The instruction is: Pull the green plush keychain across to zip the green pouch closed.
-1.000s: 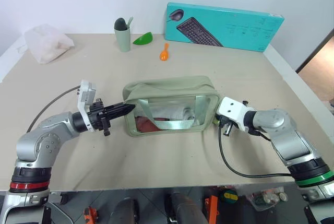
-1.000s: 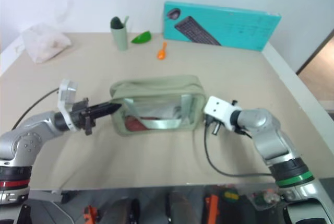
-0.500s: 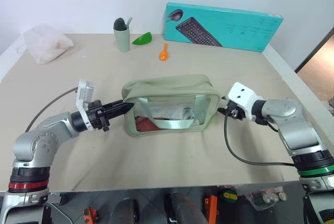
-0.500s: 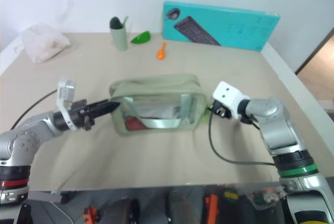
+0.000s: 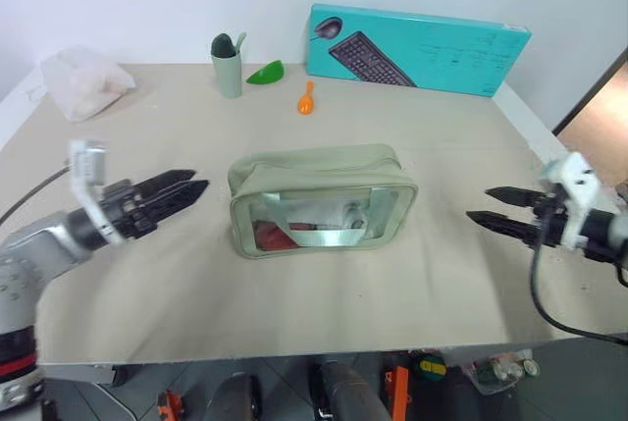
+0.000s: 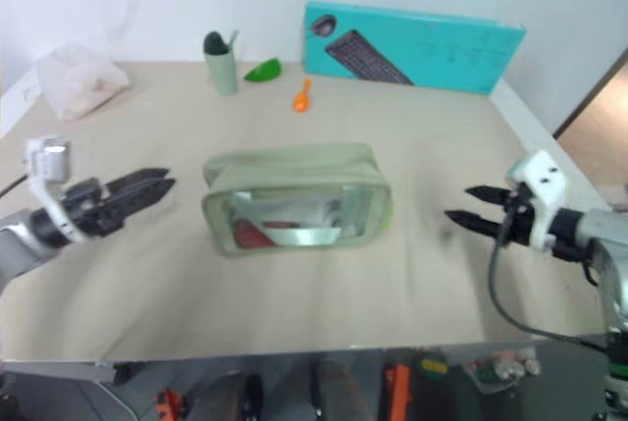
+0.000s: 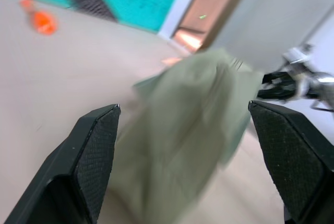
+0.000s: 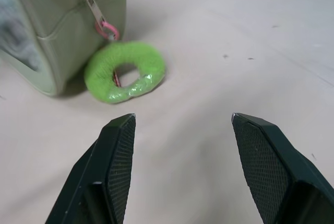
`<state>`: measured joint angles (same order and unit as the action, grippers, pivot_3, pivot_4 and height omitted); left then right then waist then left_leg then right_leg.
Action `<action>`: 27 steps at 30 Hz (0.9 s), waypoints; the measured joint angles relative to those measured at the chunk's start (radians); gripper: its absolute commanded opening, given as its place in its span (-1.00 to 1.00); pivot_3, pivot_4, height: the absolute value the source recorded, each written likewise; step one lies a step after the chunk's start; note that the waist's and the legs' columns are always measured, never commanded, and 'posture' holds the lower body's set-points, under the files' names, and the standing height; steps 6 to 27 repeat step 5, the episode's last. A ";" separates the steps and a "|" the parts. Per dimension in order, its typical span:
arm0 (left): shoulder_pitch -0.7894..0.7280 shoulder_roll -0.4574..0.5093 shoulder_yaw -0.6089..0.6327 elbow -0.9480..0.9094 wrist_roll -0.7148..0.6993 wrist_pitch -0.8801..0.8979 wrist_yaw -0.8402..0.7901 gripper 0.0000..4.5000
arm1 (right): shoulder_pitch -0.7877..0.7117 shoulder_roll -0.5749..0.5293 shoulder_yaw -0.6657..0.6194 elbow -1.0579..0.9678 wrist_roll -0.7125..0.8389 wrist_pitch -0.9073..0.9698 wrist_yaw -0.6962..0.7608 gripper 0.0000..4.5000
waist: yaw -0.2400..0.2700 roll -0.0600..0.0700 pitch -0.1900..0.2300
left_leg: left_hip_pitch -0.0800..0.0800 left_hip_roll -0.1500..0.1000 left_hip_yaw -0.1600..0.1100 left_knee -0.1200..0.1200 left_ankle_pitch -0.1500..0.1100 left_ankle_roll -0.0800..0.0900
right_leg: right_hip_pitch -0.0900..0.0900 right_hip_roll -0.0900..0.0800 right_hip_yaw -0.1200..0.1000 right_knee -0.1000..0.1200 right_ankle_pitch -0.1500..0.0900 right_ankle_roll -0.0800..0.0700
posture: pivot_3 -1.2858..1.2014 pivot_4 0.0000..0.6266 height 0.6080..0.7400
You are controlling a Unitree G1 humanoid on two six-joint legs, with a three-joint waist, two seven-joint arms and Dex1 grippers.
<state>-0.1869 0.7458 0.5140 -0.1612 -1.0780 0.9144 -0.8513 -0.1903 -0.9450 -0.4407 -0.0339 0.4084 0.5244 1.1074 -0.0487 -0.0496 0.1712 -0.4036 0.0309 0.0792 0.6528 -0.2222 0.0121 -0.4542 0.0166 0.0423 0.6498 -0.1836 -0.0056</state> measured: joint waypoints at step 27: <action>0.097 0.019 0.037 0.039 0.005 0.009 -0.007 0.82 | 0.030 0.002 -0.058 -0.073 0.061 0.041 -0.035 0.34 | 0.004 0.000 0.000 | 0.001 0.000 -0.002 0.002 0.001 0.000 | 0.001 -0.001 -0.003 -0.001 -0.004 -0.006 | 0.03 -0.52 1.00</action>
